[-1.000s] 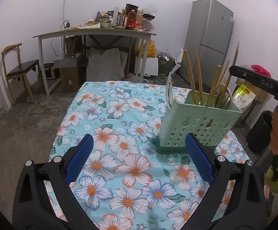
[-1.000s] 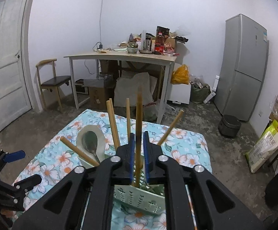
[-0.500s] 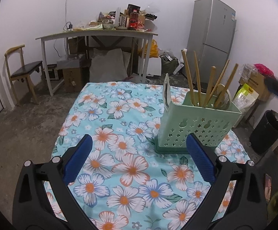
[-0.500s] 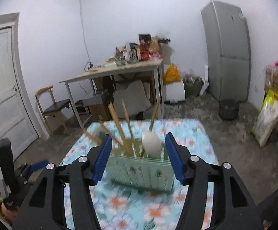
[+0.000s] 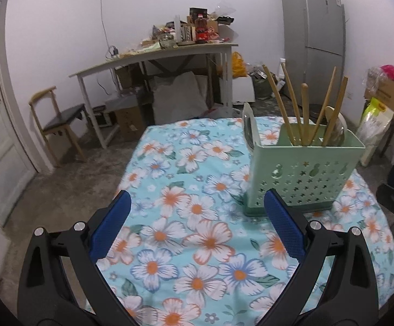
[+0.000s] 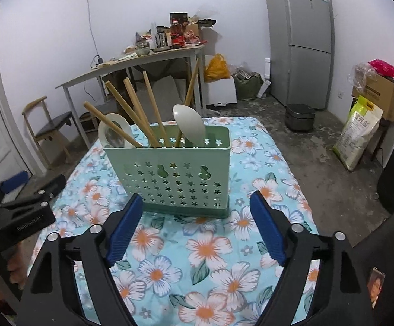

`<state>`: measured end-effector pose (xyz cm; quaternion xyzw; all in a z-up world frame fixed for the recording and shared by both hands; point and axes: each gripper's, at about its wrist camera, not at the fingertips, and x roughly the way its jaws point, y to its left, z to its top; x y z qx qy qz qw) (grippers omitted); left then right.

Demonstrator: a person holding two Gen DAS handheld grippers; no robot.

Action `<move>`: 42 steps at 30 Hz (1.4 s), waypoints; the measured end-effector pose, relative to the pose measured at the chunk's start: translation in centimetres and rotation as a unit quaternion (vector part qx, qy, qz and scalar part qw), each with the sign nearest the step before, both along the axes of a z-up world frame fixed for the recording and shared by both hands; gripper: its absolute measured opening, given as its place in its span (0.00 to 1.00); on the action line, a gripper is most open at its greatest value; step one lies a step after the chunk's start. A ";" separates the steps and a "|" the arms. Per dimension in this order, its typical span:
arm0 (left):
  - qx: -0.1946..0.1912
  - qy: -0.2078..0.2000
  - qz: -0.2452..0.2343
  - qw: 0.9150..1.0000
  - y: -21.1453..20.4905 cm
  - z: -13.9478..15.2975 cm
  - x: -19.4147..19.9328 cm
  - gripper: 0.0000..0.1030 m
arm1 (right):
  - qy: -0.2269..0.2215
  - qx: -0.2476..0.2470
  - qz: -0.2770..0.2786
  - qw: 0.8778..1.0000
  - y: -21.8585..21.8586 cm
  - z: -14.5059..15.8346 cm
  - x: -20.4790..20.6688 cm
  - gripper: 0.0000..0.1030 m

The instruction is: Organize utensils

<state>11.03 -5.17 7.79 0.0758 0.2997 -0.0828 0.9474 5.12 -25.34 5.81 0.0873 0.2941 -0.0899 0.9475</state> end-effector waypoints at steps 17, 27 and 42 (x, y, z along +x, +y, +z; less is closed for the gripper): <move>-0.011 0.023 0.030 0.999 1.0 0.6 0.8 0.92 | 0.001 -0.028 -0.023 0.999 0.4 0.3 0.1 0.91; 0.002 0.060 0.054 0.997 0.6 -0.4 1.6 0.92 | 0.031 -0.048 -0.051 0.997 0.1 -0.5 0.6 0.93; 0.029 0.072 0.060 0.995 -0.1 -1.0 1.9 0.92 | 0.057 -0.056 -0.080 0.994 -1.0 -1.5 0.9 0.94</move>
